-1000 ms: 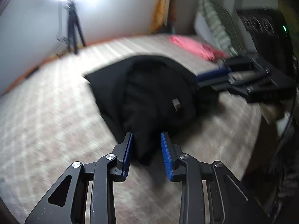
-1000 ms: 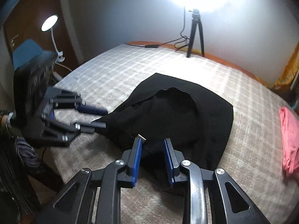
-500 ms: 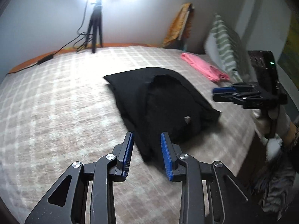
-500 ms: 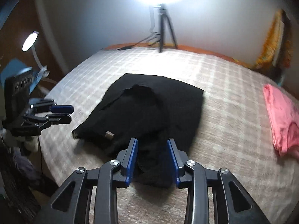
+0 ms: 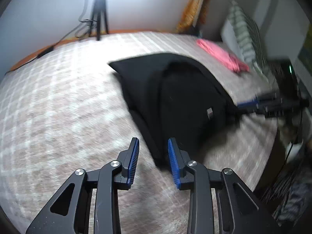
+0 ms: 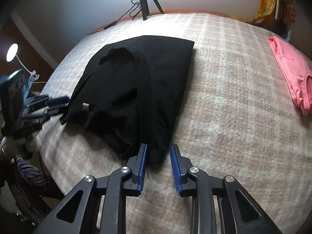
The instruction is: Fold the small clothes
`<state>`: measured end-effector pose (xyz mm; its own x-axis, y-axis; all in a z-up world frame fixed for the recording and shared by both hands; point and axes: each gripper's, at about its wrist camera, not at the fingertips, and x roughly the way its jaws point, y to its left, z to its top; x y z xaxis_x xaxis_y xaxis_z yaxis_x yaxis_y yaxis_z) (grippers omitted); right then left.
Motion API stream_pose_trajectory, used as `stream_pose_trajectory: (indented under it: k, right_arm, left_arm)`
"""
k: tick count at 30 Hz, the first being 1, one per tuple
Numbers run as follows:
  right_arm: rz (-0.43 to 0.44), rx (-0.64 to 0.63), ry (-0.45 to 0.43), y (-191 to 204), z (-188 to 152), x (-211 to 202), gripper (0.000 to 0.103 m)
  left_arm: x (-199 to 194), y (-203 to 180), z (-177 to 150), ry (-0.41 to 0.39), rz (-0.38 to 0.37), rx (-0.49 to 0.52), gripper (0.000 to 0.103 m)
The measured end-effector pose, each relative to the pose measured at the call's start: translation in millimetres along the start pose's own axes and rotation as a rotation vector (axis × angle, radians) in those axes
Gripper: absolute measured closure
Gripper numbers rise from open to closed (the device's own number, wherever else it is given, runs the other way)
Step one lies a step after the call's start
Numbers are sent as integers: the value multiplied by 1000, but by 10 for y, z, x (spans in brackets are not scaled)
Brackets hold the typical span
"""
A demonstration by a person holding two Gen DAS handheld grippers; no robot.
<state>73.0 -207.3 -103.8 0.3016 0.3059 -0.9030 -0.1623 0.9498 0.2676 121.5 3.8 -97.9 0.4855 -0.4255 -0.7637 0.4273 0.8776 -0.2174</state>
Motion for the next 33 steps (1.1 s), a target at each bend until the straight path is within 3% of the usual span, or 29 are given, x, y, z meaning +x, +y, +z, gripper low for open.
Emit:
stream_pose_trajectory:
  k: [2, 5, 9, 21, 25, 33]
  right_arm:
    - [45, 34, -23, -76, -26, -56, 69]
    - [145, 139, -54, -261, -43, -97, 52]
    - [266, 262, -65, -422, -57, -42, 52]
    - [366, 335, -78, -425, 20, 128, 51]
    - [400, 368, -91, -461, 6, 138, 51]
    - [442, 382, -110, -402, 29, 204, 52]
  left_arm:
    - [-46, 124, 83, -26, 2, -62, 56]
    - [-113, 372, 261, -70, -46, -208, 48]
    - [-36, 529, 480, -77, -97, -291, 42]
    - [464, 841, 640, -18, -180, -472, 42]
    - [566, 877, 698, -11, -165, -471, 42]
    - [709, 900, 810, -27, -206, -491, 42]
